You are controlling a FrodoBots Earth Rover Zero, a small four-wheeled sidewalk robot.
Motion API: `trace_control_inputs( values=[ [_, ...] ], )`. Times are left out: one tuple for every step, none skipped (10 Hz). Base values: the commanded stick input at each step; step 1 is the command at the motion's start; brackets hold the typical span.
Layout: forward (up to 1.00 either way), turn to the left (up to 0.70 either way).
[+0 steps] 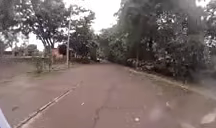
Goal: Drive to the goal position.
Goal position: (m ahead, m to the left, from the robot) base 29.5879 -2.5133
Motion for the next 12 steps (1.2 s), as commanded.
trace_control_inputs(
  values=[
    [0.70, 0.00],
    [0.70, 0.00],
    [0.70, 0.00],
    [0.70, 0.00],
    [0.70, 0.00],
    [0.70, 0.00],
    [0.70, 0.00],
    [0.70, 0.00],
    [0.70, 0.00],
    [0.70, 0.00],
    [0.70, 0.00],
    [0.70, 0.00]
  ],
)
